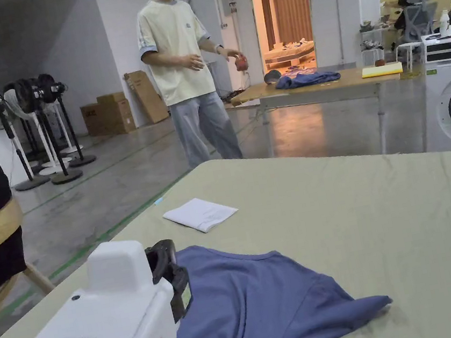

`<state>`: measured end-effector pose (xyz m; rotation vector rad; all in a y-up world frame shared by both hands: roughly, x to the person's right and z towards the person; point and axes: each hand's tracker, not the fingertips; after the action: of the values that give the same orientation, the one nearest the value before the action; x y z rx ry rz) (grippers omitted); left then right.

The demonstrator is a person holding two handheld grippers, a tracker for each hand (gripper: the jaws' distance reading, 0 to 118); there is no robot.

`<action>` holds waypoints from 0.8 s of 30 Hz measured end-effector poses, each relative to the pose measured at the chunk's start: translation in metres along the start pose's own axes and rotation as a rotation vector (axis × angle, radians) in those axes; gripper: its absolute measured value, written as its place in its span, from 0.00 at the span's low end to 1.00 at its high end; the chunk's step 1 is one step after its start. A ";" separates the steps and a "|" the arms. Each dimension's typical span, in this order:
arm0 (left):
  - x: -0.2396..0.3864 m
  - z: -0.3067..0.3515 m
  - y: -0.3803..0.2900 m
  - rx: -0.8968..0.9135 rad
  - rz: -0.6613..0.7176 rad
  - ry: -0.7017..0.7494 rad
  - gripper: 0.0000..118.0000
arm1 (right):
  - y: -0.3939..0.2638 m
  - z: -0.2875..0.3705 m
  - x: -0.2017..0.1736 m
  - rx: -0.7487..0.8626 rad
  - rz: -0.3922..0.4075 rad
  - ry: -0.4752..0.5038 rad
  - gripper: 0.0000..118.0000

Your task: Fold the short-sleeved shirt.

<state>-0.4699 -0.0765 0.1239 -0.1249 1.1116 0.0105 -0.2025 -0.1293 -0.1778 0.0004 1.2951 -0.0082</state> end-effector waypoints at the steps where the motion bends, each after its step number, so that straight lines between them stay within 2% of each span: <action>1: -0.006 -0.036 0.001 -0.119 -0.003 -0.048 0.00 | -0.002 0.000 0.005 -0.012 -0.002 -0.015 0.00; 2: -0.014 -0.075 -0.003 -0.255 -0.010 -0.049 0.02 | -0.004 -0.002 0.011 -0.028 -0.010 -0.028 0.00; 3: -0.017 -0.105 -0.010 -0.357 -0.004 -0.060 0.11 | -0.006 -0.005 0.015 -0.044 -0.015 -0.039 0.00; 4: -0.022 -0.136 -0.021 -0.455 0.003 -0.097 0.31 | -0.010 -0.006 0.019 -0.062 -0.018 -0.051 0.00; 5: -0.026 -0.165 -0.034 -0.541 0.020 -0.130 0.57 | -0.014 -0.009 0.024 -0.084 -0.017 -0.061 0.00; 6: -0.027 -0.186 -0.046 -0.606 0.038 -0.125 0.78 | -0.017 -0.012 0.027 -0.102 -0.014 -0.070 0.00; 8: -0.029 -0.225 -0.072 -0.725 0.090 -0.122 0.80 | -0.024 -0.017 0.031 -0.136 -0.005 -0.086 0.00; 13: -0.017 -0.287 -0.127 -0.875 -0.038 -0.053 0.80 | -0.036 -0.029 0.040 -0.215 -0.005 -0.114 0.00; 16: -0.014 -0.307 -0.164 -0.974 -0.054 -0.012 0.80 | -0.041 -0.035 0.045 -0.246 -0.012 -0.123 0.00; 18: -0.008 -0.306 -0.175 -0.840 -0.002 -0.087 0.91 | -0.044 -0.038 0.047 -0.264 -0.016 -0.127 0.00; 19: -0.005 -0.305 -0.177 -0.815 -0.078 -0.061 0.91 | -0.046 -0.040 0.047 -0.272 -0.020 -0.129 0.00; 22: -0.015 -0.306 -0.172 -0.837 -0.032 -0.092 0.91 | -0.050 -0.042 0.047 -0.289 -0.041 -0.131 0.00; 24: -0.009 -0.303 -0.168 -0.849 -0.056 -0.087 0.89 | -0.052 -0.043 0.047 -0.302 -0.060 -0.123 0.00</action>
<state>-0.7324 -0.2751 0.0151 -0.9049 0.9555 0.4368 -0.2313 -0.1813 -0.2347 -0.2933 1.1630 0.1345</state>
